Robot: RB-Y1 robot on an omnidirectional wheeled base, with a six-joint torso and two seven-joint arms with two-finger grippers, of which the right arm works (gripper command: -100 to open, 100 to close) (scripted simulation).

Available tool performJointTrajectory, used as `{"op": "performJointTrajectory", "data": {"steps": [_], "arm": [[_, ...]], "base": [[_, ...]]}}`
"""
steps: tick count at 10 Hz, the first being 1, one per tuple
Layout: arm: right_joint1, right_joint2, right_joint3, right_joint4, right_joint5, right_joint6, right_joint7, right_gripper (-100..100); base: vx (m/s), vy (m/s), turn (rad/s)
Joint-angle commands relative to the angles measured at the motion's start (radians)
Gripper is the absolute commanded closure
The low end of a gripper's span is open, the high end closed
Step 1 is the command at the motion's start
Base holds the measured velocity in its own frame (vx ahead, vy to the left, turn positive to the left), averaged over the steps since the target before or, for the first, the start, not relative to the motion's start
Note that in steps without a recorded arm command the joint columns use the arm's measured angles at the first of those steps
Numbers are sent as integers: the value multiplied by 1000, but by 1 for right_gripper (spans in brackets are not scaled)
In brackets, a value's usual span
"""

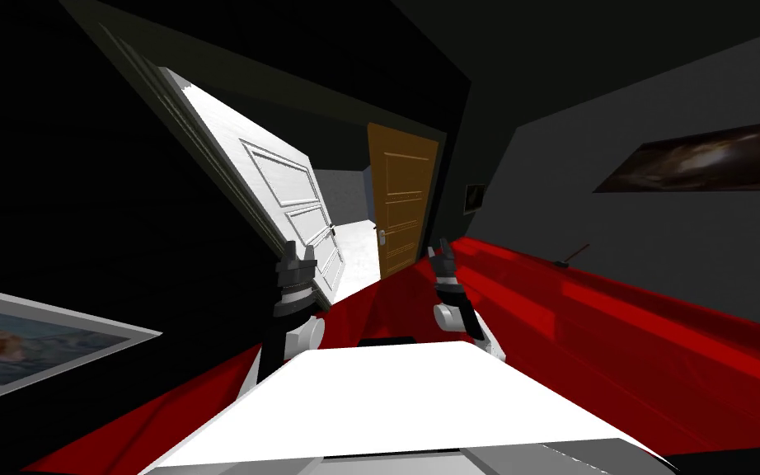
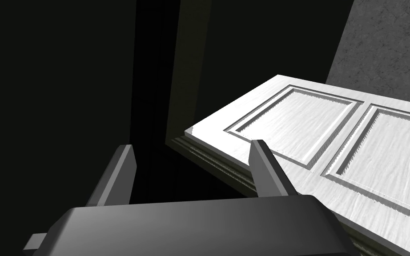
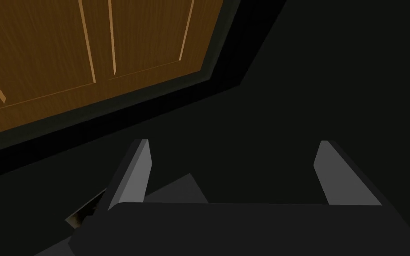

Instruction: Push the door open

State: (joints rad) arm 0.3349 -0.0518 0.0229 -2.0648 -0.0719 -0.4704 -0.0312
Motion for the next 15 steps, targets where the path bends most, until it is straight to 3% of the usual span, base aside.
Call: {"op": "performJointTrajectory", "data": {"steps": [1, 15], "arm": [[-25, -2, 3, 40, 4, 10, 1, -100], [-217, -1, 48, 406, 42, 72, 9, -100]], "base": [[76, -42, 50], [94, -62, 66]]}}
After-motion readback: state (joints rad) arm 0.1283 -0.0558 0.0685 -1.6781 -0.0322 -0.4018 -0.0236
